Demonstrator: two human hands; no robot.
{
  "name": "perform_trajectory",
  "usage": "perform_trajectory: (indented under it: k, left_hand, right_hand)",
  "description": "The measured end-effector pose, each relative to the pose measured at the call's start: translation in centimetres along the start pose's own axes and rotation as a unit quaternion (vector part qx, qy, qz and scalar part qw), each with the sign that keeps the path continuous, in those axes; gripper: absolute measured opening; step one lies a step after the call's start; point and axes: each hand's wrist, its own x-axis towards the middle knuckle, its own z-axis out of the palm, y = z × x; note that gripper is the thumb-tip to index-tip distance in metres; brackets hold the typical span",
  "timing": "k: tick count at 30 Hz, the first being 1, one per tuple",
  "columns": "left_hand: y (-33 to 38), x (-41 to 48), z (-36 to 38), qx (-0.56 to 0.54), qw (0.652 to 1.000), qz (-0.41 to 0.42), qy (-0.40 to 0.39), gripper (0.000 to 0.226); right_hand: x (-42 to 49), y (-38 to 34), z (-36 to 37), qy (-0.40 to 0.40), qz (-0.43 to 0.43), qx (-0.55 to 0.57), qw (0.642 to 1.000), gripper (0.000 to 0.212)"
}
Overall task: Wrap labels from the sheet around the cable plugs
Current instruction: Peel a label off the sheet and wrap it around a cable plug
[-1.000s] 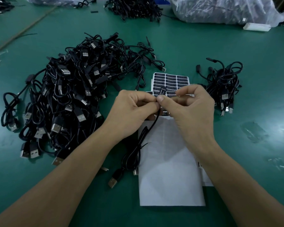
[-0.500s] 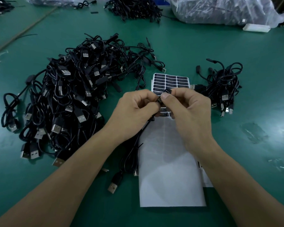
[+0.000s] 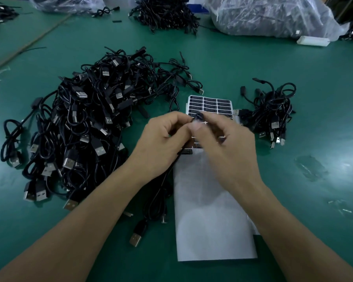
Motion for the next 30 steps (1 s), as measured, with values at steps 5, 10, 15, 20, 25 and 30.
perform_trajectory:
  k: [5,10,15,20,25,30]
  left_hand:
    - [0.3,0.2,-0.5,-0.091,0.993,-0.026,0.065,0.017]
    - [0.1,0.5,-0.8,-0.121,0.984,-0.050,0.118,0.023]
    - [-0.1,0.6,-1.5,-0.183,0.960,-0.093,0.190,0.040]
    - [0.2,1.0,-1.8,-0.236,0.936,-0.136,0.225,0.044]
    - [0.0,0.8,-1.4,-0.166,0.958,-0.136,0.191,0.031]
    - [-0.7,1.0,-1.4,-0.118,0.962,-0.127,0.211,0.030]
  right_hand:
    - [-0.5,-0.9,0.0,-0.062,-0.029,-0.166,0.984,0.046]
    - [-0.9,-1.1,1.2,-0.176,-0.058,-0.169,0.968,0.029]
    - [-0.7,-1.3,-0.2,-0.195,-0.004,-0.034,0.980,0.035]
    - [2.5,-0.5,-4.8,-0.034,0.060,-0.030,0.997,0.040]
    - [7.5,0.8,-9.4,0.142,0.086,-0.178,0.970,0.052]
    - [9.5,1.5,-9.5,0.116,0.117,-0.269,0.949,0.051]
